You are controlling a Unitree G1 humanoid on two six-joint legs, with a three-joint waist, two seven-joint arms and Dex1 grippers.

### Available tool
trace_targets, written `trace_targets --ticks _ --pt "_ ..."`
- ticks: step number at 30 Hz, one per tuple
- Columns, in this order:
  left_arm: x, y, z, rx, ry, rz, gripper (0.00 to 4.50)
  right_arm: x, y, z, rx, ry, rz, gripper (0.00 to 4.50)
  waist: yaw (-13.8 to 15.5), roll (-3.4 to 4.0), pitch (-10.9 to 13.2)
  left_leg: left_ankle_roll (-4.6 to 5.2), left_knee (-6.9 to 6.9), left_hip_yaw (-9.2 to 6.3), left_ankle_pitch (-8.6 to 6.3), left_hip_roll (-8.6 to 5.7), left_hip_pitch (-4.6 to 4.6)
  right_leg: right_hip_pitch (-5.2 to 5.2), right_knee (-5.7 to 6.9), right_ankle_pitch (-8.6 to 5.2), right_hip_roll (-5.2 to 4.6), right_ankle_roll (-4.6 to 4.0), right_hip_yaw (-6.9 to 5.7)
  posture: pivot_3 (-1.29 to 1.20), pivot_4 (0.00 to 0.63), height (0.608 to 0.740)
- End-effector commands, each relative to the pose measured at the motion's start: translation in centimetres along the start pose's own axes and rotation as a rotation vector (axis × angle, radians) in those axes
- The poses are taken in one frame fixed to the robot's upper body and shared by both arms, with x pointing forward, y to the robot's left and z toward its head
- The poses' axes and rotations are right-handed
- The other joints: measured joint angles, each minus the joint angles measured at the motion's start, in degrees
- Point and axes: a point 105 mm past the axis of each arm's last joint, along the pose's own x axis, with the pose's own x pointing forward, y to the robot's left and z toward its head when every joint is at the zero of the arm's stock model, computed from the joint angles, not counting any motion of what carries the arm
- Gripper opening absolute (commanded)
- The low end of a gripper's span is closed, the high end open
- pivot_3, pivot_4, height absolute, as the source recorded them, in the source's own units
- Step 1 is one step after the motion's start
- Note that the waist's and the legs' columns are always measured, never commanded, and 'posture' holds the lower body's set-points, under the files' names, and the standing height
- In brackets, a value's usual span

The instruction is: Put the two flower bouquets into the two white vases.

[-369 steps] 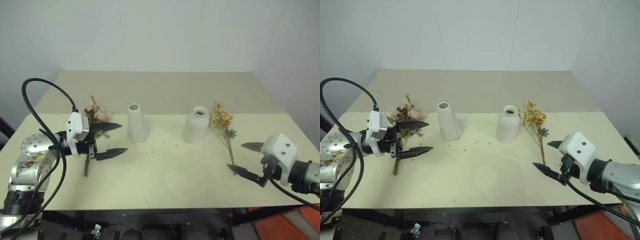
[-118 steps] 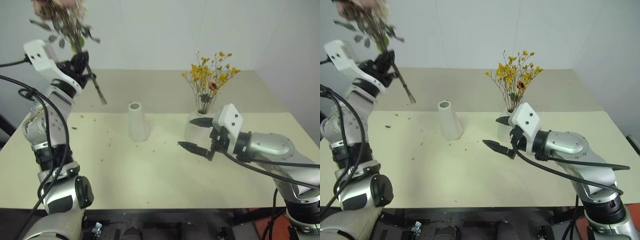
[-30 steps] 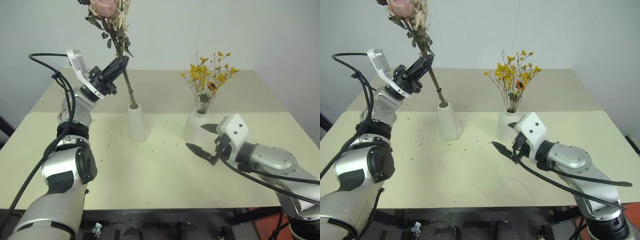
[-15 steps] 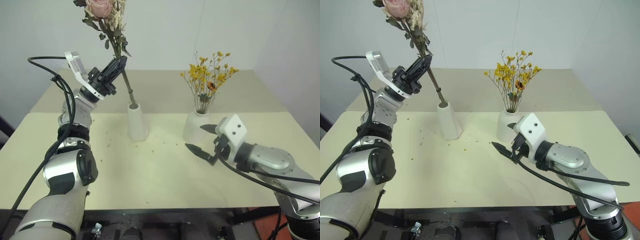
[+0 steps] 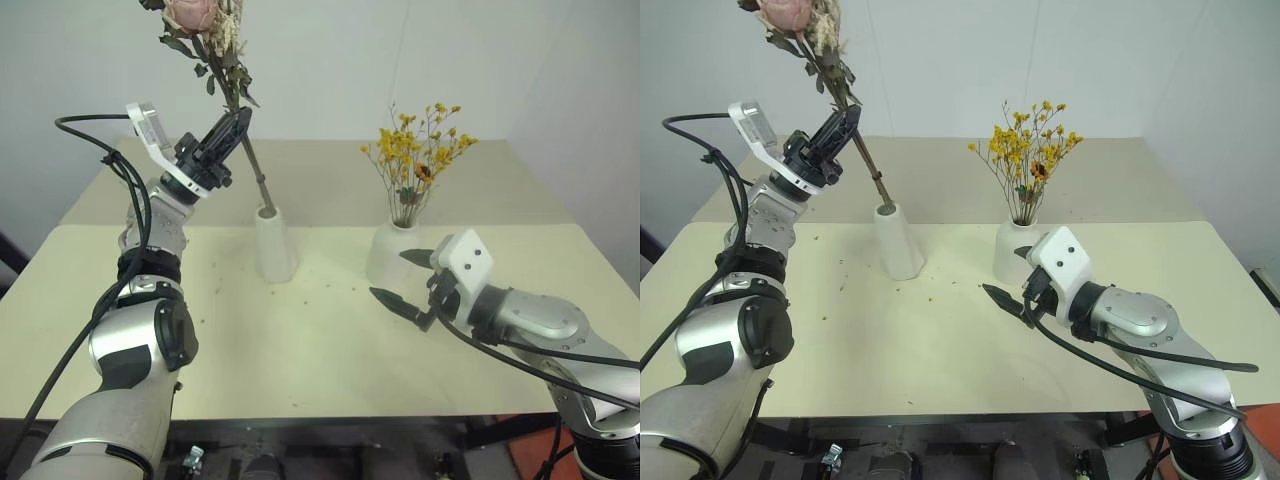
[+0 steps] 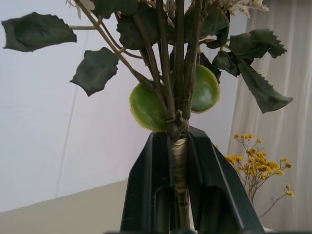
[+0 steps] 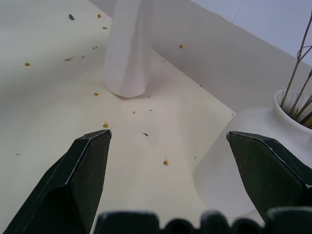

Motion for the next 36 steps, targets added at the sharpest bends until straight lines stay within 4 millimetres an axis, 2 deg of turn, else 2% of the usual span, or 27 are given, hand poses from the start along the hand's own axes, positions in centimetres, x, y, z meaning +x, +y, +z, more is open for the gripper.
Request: trace_targets --ticks 1,6,19,36 --pt "1.1 -0.7 2.8 0.07 -0.063 -0.049 0.13 -0.1 0.1 0.8 -0.031 -0.041 -0.004 4.5 0.0 0.0 0.0 0.0 0.0 0.0 0.0 0.0 0.0 0.0 0.0 0.0 0.0 0.0 0.0 0.0 0.15 0.74" --pt "1.1 -0.8 3.2 0.068 -0.075 -0.06 0.13 0.0 0.1 0.7 -0.03 -0.038 -0.001 4.5 0.0 0.0 0.0 0.0 0.0 0.0 0.0 0.0 0.0 0.0 0.0 0.0 0.0 0.0 0.0 0.0 0.15 0.74" --pt "0.4 -0.5 0.4 0.07 0.039 -0.038 0.13 -0.1 0.2 0.3 -0.023 -0.025 -0.008 4.5 0.0 0.0 0.0 0.0 0.0 0.0 0.0 0.0 0.0 0.0 0.0 0.01 0.0 -0.02 0.0 0.0 0.15 0.74" --pt "-0.4 -0.2 -1.6 0.073 0.095 -0.004 0.13 -0.1 0.1 0.2 -0.026 -0.02 -0.019 4.5 0.0 0.0 0.0 0.0 0.0 0.0 0.0 0.0 0.01 0.0 0.01 0.01 0.0 -0.02 0.0 0.0 0.15 0.74"
